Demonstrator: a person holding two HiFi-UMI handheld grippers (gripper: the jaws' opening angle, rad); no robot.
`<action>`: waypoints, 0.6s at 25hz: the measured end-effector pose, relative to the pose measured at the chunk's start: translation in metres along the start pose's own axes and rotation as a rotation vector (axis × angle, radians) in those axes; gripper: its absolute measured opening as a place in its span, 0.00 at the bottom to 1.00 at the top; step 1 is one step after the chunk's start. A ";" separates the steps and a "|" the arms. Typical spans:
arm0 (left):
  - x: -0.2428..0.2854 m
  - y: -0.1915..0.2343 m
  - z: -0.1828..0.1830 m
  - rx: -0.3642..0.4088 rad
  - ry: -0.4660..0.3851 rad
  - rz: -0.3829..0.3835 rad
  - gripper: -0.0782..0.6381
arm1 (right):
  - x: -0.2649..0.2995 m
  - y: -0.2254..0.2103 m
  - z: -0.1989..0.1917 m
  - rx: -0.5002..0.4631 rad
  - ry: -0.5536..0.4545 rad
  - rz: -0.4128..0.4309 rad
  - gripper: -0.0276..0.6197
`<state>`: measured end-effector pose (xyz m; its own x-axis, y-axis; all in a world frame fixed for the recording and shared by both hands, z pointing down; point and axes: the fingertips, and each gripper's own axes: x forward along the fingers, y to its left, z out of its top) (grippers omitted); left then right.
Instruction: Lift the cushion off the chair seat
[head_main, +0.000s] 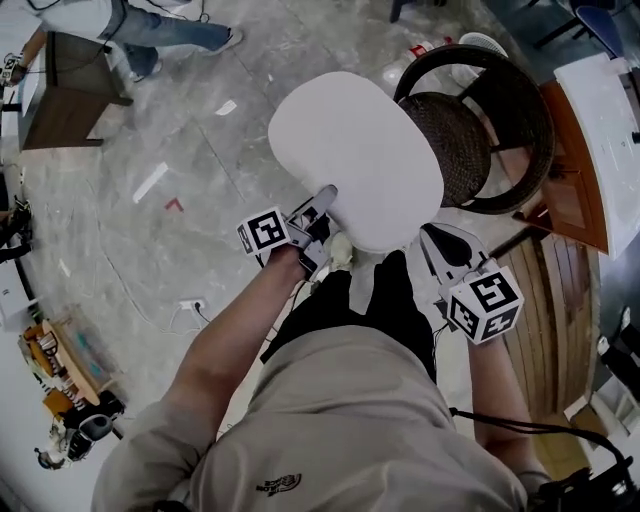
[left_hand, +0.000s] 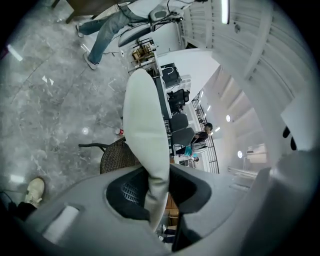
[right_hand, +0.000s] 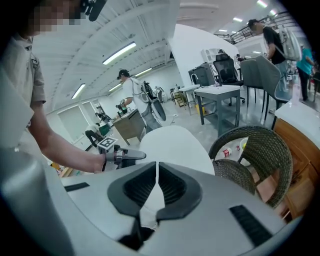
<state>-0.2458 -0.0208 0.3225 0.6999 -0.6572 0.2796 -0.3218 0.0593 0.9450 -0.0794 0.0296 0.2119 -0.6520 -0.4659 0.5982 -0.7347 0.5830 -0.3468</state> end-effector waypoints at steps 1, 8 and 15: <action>-0.009 -0.003 0.002 0.002 -0.003 -0.002 0.24 | 0.000 0.006 0.001 -0.005 0.002 0.001 0.08; -0.071 -0.009 0.005 -0.018 -0.009 -0.005 0.24 | 0.004 0.048 0.006 -0.022 0.030 0.010 0.07; -0.106 -0.004 0.001 -0.022 -0.018 -0.011 0.24 | 0.007 0.079 0.004 -0.064 0.046 0.010 0.06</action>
<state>-0.3190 0.0479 0.2893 0.6920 -0.6710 0.2664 -0.3002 0.0681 0.9514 -0.1433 0.0695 0.1858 -0.6487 -0.4297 0.6282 -0.7141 0.6292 -0.3070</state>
